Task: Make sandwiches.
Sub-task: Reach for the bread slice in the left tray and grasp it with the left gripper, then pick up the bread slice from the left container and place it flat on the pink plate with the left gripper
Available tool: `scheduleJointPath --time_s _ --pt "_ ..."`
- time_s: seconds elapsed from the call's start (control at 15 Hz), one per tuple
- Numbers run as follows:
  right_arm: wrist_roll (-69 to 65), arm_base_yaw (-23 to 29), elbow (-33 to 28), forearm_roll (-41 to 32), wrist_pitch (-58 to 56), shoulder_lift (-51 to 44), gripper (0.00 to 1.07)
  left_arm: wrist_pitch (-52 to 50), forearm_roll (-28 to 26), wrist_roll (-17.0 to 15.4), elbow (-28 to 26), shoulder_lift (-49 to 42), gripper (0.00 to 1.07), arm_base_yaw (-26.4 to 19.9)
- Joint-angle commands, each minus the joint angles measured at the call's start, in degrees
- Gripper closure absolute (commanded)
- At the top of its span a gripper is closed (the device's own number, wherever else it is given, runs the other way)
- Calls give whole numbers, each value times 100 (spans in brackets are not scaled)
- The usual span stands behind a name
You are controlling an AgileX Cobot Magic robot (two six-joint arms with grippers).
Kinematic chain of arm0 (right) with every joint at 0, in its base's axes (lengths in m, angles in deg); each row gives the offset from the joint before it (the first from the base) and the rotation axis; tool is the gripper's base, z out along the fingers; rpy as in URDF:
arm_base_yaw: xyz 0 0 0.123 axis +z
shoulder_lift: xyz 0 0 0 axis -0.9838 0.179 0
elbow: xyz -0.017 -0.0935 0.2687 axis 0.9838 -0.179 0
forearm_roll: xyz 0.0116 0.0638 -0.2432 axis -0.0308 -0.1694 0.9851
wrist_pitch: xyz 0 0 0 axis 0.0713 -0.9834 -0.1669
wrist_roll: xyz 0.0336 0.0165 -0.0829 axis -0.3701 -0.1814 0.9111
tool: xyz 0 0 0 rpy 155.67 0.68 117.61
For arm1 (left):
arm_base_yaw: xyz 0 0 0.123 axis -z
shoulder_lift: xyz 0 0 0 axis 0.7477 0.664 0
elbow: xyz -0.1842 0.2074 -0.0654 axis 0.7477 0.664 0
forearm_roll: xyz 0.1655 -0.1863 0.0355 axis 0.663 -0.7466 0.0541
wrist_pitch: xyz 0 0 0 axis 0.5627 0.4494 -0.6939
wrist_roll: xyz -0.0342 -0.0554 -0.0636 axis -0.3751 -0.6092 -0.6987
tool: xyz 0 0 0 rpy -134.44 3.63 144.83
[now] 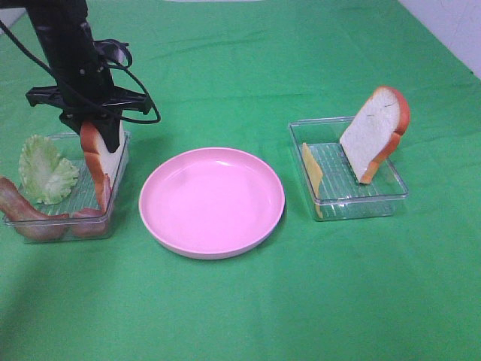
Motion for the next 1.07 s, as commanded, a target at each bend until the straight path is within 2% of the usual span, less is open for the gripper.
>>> scheduleJointPath --time_s 0.07,0.2,0.33,0.4,0.67,0.93,1.07 --pt "46 -17 -11 -17 23 -189 31 23 -11 -286 -11 17 82 29" --pt "46 -17 -11 -17 23 -189 31 -6 6 -327 -11 17 81 29" --pt "46 -17 -11 -17 23 -189 31 23 6 -327 -11 11 92 29" --pt "46 -17 -11 -17 23 -189 31 46 69 -327 -11 11 105 29" --pt "46 -17 -11 -17 23 -189 31 183 172 -338 -57 -155 107 29" --pt "46 -17 -11 -17 23 -189 31 693 138 -327 -258 -917 107 40" --pt "46 -17 -11 -17 23 -189 31 693 -172 120 -252 -1404 107 29"
